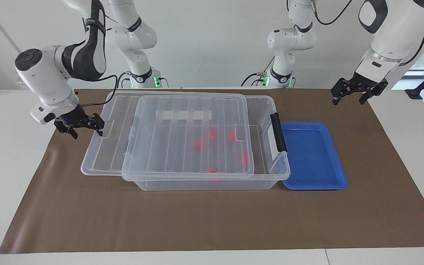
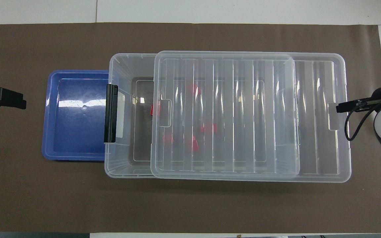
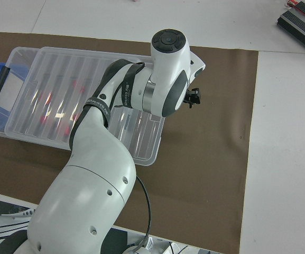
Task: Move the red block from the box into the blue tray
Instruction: 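Slide the clear lid away from the blue tray with the right gripper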
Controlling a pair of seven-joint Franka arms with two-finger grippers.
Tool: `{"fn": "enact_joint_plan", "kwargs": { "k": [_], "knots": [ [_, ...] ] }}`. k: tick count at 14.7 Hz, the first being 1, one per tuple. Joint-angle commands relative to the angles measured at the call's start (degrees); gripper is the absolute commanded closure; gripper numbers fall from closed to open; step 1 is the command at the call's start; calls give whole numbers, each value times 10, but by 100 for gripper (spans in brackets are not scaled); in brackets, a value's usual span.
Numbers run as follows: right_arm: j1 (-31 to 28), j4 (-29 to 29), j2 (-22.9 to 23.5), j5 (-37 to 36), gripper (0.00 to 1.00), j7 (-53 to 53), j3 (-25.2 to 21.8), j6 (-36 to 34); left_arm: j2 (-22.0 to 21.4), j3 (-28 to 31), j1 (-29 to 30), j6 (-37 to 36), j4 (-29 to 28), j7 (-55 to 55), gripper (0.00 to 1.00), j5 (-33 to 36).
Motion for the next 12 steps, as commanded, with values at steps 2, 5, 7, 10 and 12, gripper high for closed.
{"fn": "enact_joint_plan", "kwargs": {
  "k": [2,5,7,10,12],
  "knots": [
    [-34,-6,-5,3,0,-52,2,9,-12,-4,2,-4,-10,5,0,-8],
    [-54,-1,-4,2,0,-81,2,5,-11,-6,1,-1,-10,3,0,-8],
    [-63,-1,-4,2,0,-95,2,4,-10,-7,0,2,-10,2,0,-8],
    [-73,-1,-4,2,0,-109,2,5,-11,-7,-31,7,-12,1,0,-8],
    [-76,-1,-4,2,0,-116,2,7,-17,-7,-65,31,-32,-28,0,-8]
  ]
}}
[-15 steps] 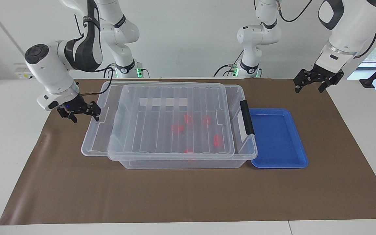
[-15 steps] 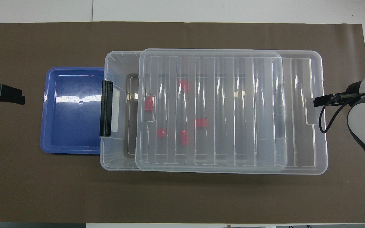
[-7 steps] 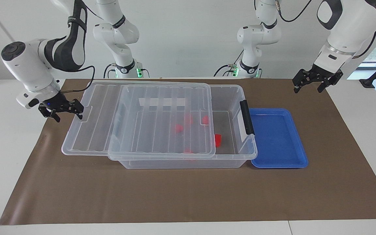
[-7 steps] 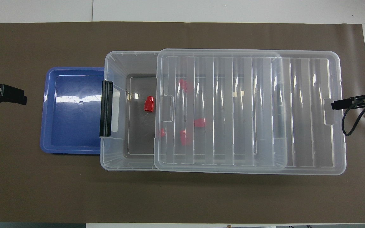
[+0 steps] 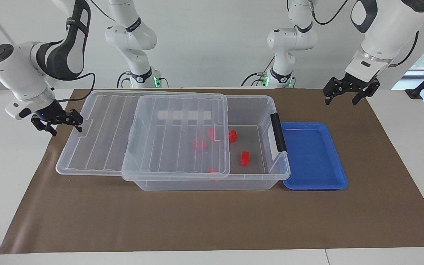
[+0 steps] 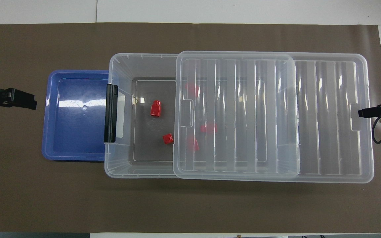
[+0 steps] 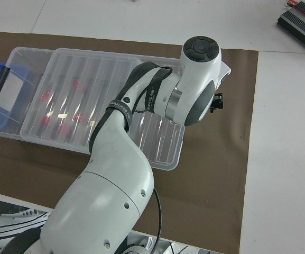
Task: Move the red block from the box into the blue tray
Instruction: 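Reach the left gripper into the box toward a red block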
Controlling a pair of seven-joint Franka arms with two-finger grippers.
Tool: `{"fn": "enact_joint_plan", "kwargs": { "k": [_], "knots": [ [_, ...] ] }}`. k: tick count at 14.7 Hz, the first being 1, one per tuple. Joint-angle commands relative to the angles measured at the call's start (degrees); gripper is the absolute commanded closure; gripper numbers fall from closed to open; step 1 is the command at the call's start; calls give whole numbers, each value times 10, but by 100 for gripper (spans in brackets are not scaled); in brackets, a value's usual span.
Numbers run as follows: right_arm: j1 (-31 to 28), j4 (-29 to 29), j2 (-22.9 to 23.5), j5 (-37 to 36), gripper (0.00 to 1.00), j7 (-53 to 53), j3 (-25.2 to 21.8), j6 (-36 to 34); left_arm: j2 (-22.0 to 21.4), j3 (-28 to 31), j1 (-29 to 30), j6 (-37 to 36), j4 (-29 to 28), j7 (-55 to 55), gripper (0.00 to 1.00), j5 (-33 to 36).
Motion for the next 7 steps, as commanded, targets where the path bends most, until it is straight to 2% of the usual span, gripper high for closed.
{"fn": "enact_joint_plan", "kwargs": {
  "k": [1,5,7],
  "knots": [
    [-13,-4,-4,2,0,-23,3,8,-23,3,-53,55,-49,-52,0,-6],
    [-14,-4,-4,2,0,-25,3,7,-19,3,-141,119,-93,-141,0,-6],
    [-12,-3,-4,2,0,-25,3,7,-18,3,-177,176,-126,-164,0,-6]
  ]
}}
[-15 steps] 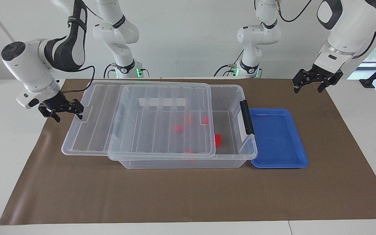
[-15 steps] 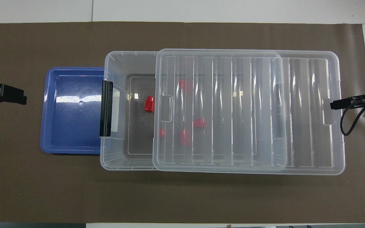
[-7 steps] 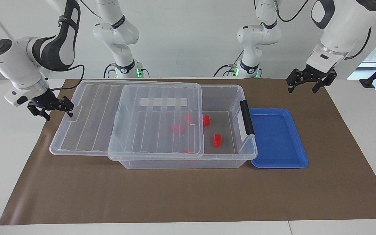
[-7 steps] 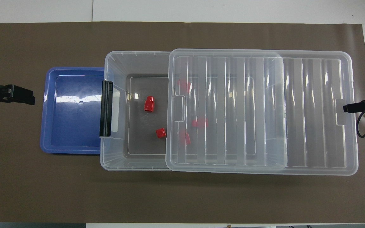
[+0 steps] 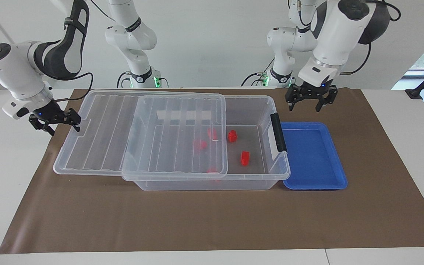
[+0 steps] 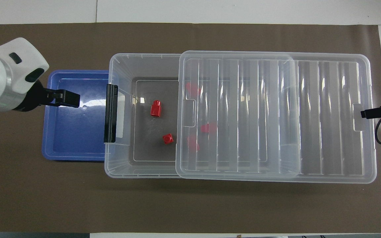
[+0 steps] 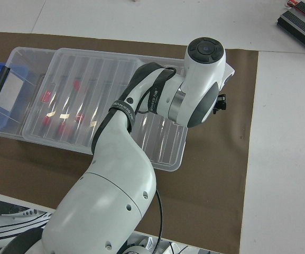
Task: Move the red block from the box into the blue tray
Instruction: 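Reach the left gripper into the box toward a red block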
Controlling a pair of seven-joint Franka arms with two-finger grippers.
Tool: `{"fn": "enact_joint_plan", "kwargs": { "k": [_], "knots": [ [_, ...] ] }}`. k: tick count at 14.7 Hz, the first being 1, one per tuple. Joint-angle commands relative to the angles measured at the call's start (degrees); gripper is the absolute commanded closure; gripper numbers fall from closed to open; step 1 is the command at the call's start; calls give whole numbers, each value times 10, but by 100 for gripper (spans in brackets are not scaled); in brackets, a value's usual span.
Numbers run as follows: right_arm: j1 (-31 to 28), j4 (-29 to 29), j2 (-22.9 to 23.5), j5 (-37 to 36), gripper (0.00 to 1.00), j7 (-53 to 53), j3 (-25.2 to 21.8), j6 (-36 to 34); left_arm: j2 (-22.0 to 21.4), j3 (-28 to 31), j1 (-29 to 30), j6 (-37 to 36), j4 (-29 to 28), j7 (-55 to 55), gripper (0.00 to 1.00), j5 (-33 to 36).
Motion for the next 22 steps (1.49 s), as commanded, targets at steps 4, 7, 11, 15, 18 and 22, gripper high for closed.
{"fn": "enact_joint_plan", "kwargs": {
  "k": [4,7,11,15,18,22],
  "knots": [
    [0,37,10,2,0,-15,3,-31,42,9,-74,121,-61,-79,0,-5],
    [13,98,20,4,0,0,6,-90,70,9,-89,184,-93,-81,0,-5],
    [57,188,16,-2,0,66,6,-192,119,10,-99,236,-95,-95,0,-5],
    [88,225,-6,-10,0,130,7,-275,144,10,-100,293,-114,-97,0,-4],
    [106,217,-24,-21,0,162,9,-300,177,10,-104,320,-115,-97,0,-1],
    [108,206,-32,-24,0,167,9,-305,204,10,-110,349,-115,-97,0,0]
  ]
}}
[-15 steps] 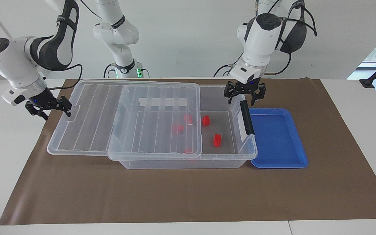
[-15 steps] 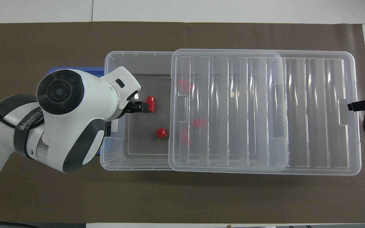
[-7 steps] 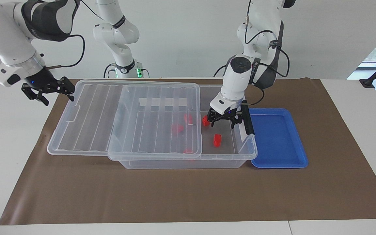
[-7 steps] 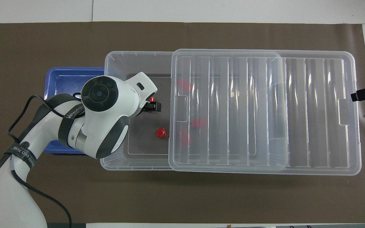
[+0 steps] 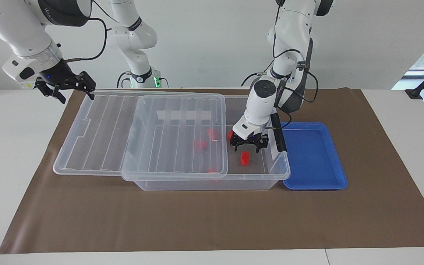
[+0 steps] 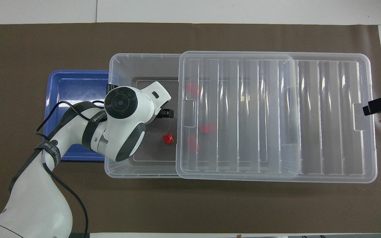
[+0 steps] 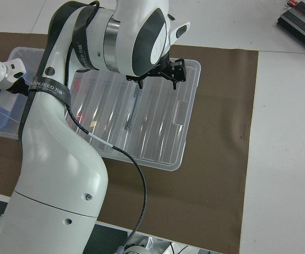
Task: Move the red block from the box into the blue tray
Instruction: 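Reach the left gripper into the box toward a red block, then grasp the red block with the left gripper and lift it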
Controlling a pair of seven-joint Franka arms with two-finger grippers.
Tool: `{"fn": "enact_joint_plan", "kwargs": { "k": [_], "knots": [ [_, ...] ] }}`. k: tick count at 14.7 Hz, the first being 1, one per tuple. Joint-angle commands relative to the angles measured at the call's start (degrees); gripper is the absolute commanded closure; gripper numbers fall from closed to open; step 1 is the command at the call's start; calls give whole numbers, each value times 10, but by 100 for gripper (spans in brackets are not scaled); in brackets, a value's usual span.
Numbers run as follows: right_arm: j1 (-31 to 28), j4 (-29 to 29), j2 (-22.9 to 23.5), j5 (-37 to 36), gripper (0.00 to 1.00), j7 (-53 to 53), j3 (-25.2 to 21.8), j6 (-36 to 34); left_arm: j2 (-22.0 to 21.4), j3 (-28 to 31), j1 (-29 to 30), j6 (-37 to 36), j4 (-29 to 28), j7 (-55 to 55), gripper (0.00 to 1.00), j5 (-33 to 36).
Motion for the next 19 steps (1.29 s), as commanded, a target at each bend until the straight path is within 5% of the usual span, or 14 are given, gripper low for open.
{"fn": "enact_joint_plan", "kwargs": {
  "k": [1,2,5,9,16,17,19],
  "knots": [
    [3,-16,-11,-12,0,22,3,1,7,11,-10,29,-6,-8,11,0],
    [12,-16,-12,-13,0,28,2,-1,8,11,-9,30,-6,-8,23,0],
    [17,-17,-14,-13,0,36,3,-5,7,11,-10,26,-7,-8,100,6],
    [15,-22,-16,-13,0,35,4,-4,-5,12,-6,-5,-5,-7,100,7],
    [9,-33,-21,-13,0,27,3,6,-103,13,-3,-111,0,-7,100,7],
    [8,-38,-21,-13,12,14,3,17,-116,13,-3,-131,4,-7,100,7],
    [6,-41,-22,-13,67,-24,2,29,-145,15,-2,-159,6,-6,100,7]
  ]
}}
